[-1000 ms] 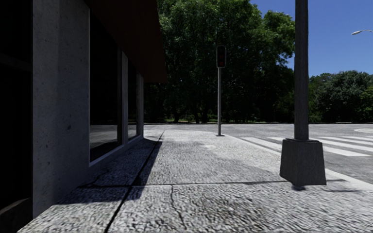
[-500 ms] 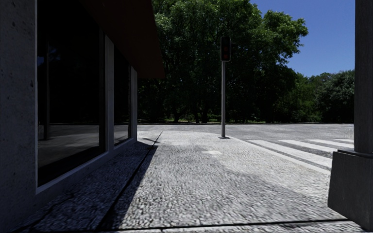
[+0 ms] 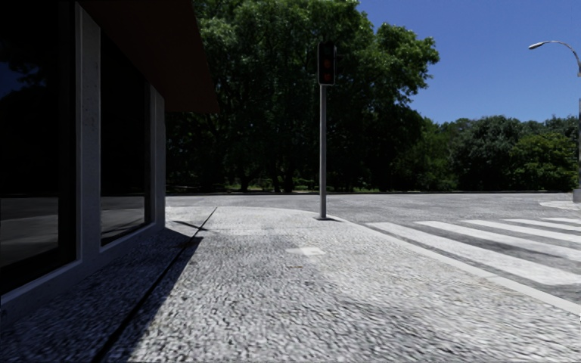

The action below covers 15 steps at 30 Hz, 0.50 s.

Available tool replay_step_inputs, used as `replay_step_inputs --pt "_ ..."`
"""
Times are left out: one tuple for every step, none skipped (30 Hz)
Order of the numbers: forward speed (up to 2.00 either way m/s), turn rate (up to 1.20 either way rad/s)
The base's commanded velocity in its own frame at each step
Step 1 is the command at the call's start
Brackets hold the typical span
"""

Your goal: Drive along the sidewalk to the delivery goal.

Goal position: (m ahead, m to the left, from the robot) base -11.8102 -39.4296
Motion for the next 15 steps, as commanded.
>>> replay_step_inputs --pt "1.61 -0.6" --pt "1.61 -0.6" --pt "1.61 -0.6" --pt "1.61 -0.6" --pt "1.61 -0.6" --pt "1.61 -0.6" --pt "1.61 -0.6" --pt "1.61 -0.6" --pt "1.61 -0.6" --pt "1.61 -0.6" --pt "1.61 -0.6" --pt "1.61 -0.53" --pt "1.61 -0.32" --pt "1.65 -0.1" --pt "1.65 -0.1"
